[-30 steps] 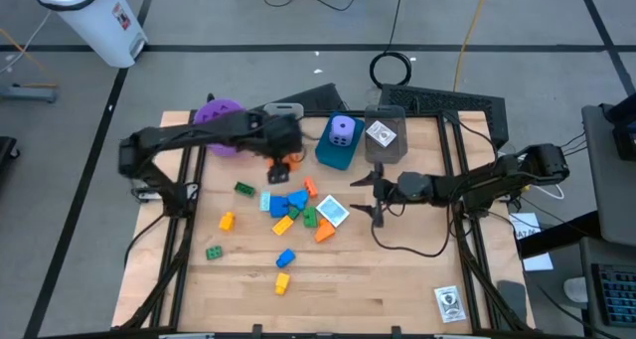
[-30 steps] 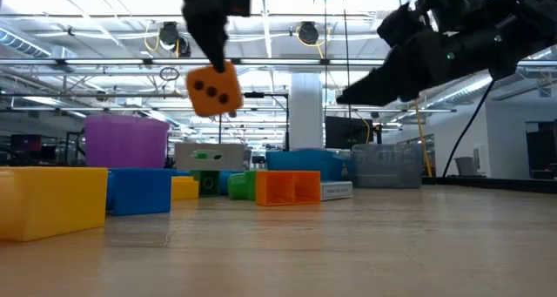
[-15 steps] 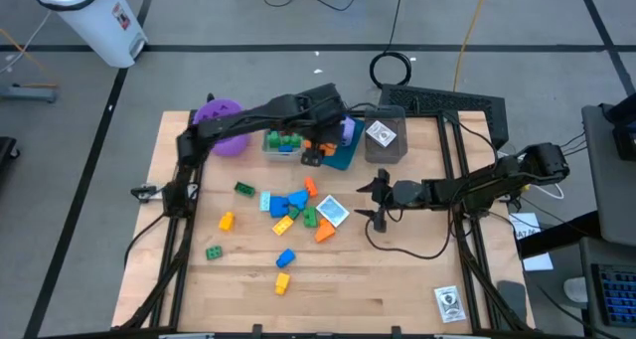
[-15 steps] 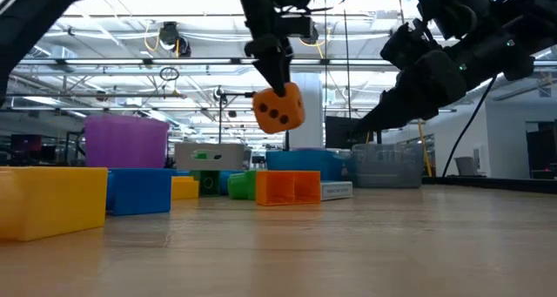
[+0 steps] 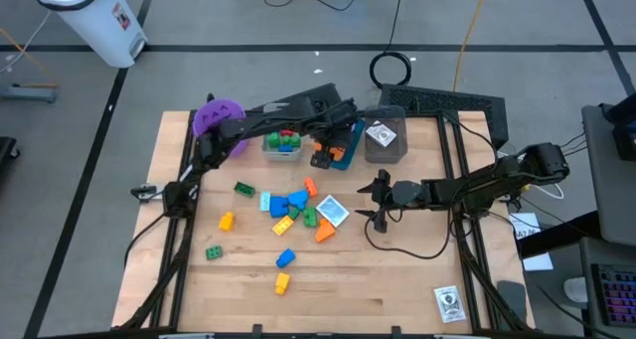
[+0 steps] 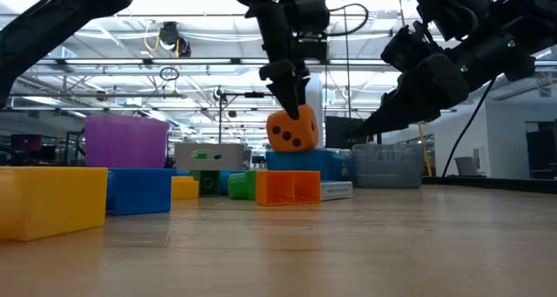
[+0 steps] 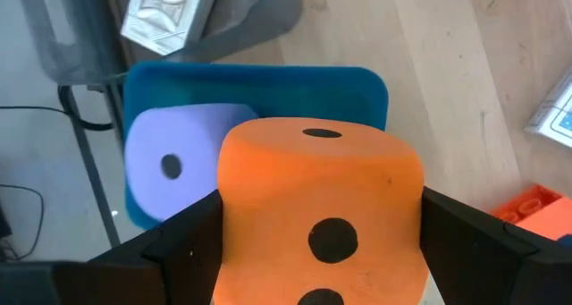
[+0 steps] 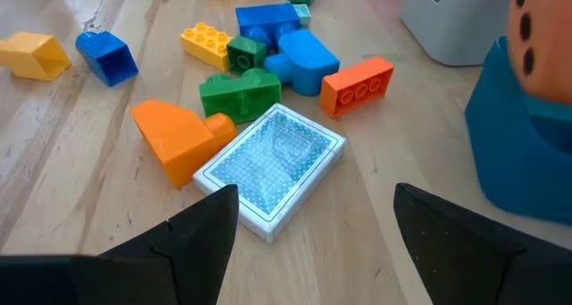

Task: Pick & Place Toys
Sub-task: Put the orange dice into the blue bin

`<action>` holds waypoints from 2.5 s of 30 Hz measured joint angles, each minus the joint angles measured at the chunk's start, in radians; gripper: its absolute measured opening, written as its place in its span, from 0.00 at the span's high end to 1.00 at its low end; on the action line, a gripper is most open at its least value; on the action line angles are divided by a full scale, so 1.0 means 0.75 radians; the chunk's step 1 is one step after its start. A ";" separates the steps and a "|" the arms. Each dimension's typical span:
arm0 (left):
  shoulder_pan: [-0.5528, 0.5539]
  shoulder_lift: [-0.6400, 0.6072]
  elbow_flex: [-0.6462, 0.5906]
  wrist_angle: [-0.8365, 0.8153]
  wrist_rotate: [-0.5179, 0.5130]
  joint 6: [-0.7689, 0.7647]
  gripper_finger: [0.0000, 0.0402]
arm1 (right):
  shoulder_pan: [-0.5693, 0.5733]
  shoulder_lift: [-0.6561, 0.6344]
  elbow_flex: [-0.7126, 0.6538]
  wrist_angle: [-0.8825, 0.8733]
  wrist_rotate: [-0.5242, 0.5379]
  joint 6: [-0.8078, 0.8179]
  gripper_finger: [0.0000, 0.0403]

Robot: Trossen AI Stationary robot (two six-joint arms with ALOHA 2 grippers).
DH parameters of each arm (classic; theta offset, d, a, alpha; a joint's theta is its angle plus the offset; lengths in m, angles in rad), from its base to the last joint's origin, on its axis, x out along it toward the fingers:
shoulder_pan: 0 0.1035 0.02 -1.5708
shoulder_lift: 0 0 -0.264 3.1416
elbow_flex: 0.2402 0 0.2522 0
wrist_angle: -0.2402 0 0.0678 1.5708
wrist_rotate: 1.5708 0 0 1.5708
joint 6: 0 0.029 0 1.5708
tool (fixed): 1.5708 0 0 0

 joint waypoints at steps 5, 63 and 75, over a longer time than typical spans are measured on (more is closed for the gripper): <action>0.004 0.005 0.000 0.040 0.022 0.000 0.21 | 0.000 0.000 0.000 0.000 0.000 -0.016 0.29; 0.025 0.088 -0.009 0.093 0.258 -0.052 0.12 | -0.629 0.651 0.044 1.263 -0.407 -0.189 1.00; 0.042 0.088 -0.010 0.069 0.249 -0.056 0.12 | -0.657 0.691 0.106 1.115 -0.432 -0.145 1.00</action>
